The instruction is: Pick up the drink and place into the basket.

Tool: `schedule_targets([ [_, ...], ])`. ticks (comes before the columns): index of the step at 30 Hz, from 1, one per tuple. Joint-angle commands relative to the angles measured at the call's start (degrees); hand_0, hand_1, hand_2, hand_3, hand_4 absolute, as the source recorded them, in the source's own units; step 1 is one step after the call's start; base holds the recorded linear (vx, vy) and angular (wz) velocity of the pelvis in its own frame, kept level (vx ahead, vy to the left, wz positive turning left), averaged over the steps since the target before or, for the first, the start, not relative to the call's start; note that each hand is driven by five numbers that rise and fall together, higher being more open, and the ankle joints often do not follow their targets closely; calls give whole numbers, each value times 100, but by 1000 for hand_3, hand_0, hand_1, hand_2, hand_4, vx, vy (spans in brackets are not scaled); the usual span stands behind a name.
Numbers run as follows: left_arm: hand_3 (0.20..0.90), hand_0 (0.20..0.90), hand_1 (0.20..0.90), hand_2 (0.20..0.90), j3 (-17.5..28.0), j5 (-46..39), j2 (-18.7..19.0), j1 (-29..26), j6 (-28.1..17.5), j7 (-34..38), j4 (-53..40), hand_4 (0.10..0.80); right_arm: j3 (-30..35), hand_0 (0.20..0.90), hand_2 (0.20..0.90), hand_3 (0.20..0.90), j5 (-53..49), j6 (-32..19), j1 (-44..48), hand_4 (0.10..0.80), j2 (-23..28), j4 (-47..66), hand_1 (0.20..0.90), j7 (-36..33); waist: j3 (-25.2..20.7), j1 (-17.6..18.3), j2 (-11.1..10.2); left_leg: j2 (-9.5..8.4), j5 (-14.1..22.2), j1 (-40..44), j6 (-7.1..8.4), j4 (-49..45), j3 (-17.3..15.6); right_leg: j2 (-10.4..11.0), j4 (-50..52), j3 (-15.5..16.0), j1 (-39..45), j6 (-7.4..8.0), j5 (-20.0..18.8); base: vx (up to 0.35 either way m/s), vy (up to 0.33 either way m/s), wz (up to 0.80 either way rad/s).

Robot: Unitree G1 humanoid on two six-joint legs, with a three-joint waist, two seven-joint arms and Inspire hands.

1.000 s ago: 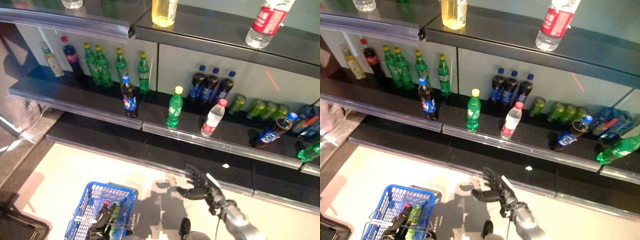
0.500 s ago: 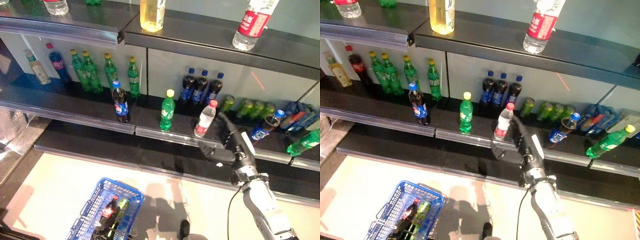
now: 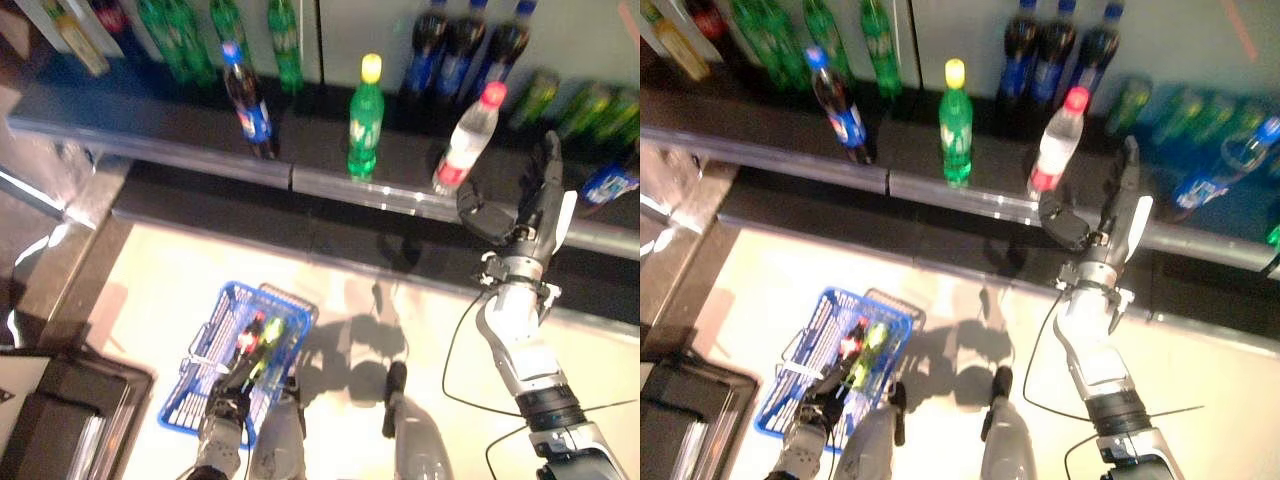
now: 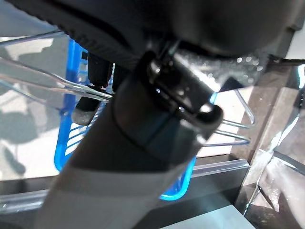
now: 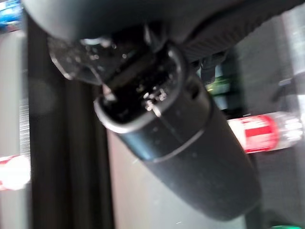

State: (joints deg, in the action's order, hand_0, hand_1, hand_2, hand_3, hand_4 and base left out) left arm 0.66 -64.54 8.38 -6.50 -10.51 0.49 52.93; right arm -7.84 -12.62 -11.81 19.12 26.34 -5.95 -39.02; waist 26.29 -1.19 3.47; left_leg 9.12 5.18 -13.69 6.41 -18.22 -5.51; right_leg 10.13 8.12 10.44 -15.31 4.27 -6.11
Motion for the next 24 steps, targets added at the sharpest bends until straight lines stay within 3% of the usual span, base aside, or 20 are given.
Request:
schedule_targets([
  [1, 200, 300, 300, 300, -157, -116, 215, 597, -340, -263, -188, 100, 228, 900, 900, 900, 532, -623, 622, 800, -2, 596, 900, -328, -135, -31, -88, 23, -1045, -645, 67, -74, 347, 159, 866, -106, 284, -126, 900, -33, -2, -7],
  [12, 200, 300, 300, 300, -565, -138, 281, 257, -456, -461, -562, 100, 354, 900, 900, 900, 531, -265, 1477, 800, 308, 297, 900, -937, 273, -28, 39, -103, -1212, -976, 24, -109, 395, 46, 847, -215, -35, -166, 823, -28, -23, -1],
  [24, 200, 300, 300, 300, -831, -194, 424, -108, -401, -432, -681, 100, 266, 900, 900, 900, -484, 47, 2633, 800, 498, -228, 900, -599, 350, -123, 140, -181, -1241, -1137, -14, -29, 391, 23, 811, -245, -227, -211, 791, 2, -13, -3],
])
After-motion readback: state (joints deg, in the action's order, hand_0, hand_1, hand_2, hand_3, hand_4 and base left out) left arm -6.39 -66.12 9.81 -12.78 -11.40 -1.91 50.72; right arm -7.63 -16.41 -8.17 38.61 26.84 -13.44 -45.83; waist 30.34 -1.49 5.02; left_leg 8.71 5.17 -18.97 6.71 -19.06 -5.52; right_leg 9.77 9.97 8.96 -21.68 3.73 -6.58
